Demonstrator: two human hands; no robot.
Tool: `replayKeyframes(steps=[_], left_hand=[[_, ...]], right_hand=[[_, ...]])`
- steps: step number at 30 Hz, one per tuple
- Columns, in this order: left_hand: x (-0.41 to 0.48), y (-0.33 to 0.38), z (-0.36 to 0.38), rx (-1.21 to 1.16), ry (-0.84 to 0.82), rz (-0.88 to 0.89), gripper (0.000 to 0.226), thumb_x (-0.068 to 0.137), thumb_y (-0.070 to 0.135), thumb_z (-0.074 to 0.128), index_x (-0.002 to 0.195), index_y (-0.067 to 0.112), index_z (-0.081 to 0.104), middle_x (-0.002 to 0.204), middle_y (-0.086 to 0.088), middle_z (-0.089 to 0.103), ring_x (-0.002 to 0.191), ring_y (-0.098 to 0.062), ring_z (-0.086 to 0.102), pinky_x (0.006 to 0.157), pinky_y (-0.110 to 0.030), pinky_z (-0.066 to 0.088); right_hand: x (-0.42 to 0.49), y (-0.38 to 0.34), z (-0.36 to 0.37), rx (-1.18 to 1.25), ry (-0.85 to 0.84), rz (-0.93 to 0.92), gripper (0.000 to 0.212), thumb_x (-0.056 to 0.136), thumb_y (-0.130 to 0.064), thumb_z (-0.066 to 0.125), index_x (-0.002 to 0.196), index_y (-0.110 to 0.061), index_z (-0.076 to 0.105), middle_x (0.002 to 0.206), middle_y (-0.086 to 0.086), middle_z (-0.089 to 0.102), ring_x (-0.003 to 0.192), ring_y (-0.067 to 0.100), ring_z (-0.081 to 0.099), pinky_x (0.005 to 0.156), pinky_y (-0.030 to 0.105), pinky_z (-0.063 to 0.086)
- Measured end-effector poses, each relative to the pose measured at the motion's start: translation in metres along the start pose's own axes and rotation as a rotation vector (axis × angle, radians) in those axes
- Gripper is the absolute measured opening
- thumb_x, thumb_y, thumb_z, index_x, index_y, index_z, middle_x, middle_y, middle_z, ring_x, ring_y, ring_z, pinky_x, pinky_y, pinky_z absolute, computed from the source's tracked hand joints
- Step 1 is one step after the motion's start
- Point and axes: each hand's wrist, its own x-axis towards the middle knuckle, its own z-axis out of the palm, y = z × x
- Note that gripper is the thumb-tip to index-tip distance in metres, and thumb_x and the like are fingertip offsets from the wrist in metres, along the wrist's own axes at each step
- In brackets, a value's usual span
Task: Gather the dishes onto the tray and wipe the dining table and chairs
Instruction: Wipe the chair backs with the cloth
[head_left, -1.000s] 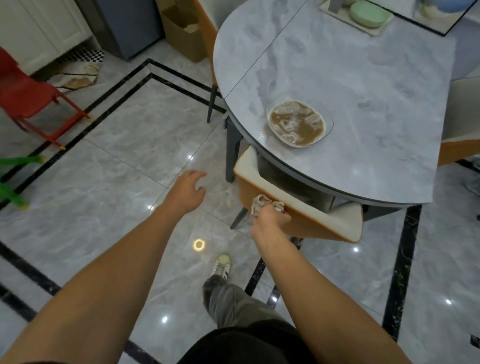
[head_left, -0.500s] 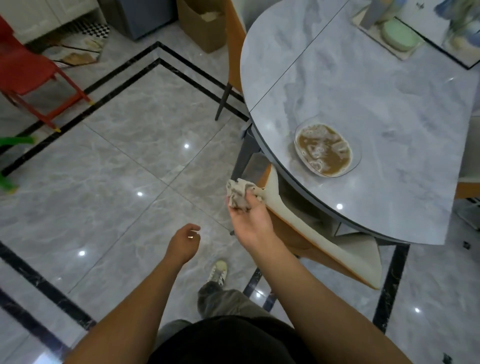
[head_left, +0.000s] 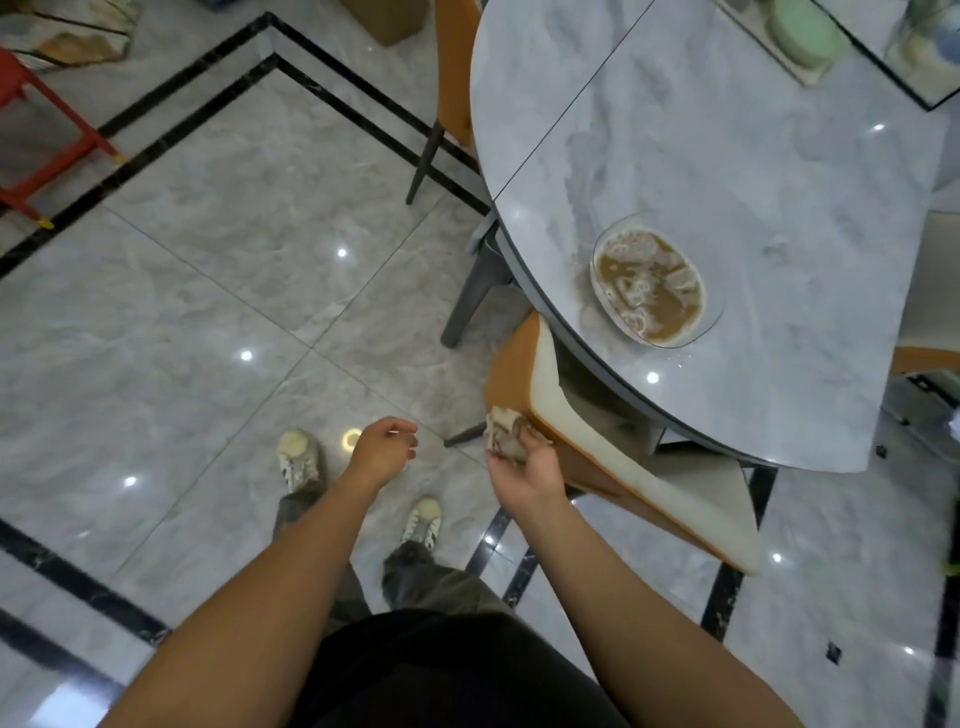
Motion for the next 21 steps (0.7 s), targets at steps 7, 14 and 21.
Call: replayKeyframes(steps=[7, 14, 21], left_hand=[[0.033, 0.006, -0.003, -0.01, -0.096, -0.068, 0.026, 0.101, -0.004, 0.055, 0.08, 0.007, 0.066, 0.081, -0.02, 0.074, 0.077, -0.033, 0.065, 0.065, -0.033, 0.055], [0.038, 0.064, 0.009, -0.102, -0.367, -0.216, 0.013, 0.105, 0.015, 0.054, 0.101, 0.014, 0.067, 0.104, -0.011, 0.072, 0.087, -0.022, 0.067, 0.073, -0.03, 0.049], [0.045, 0.071, 0.026, -0.342, -0.545, -0.448, 0.032, 0.11, 0.033, 0.048, 0.126, 0.011, 0.064, 0.125, -0.013, 0.069, 0.114, -0.029, 0.068, 0.1, -0.046, 0.053]], right_hand=[[-0.013, 0.019, 0.098, -0.321, -0.319, -0.076, 0.036, 0.103, -0.009, 0.058, 0.139, -0.008, 0.051, 0.141, 0.021, 0.059, 0.113, 0.033, 0.064, 0.087, 0.042, 0.059], [0.049, -0.058, 0.211, -2.05, -0.293, -0.812, 0.025, 0.091, -0.011, 0.066, 0.116, -0.011, 0.061, 0.106, 0.01, 0.066, 0.095, 0.027, 0.064, 0.085, 0.041, 0.053], [0.111, -0.09, 0.212, -3.152, -0.326, -0.482, 0.04, 0.099, -0.02, 0.06, 0.139, -0.022, 0.058, 0.132, 0.007, 0.062, 0.118, 0.031, 0.061, 0.102, 0.042, 0.05]])
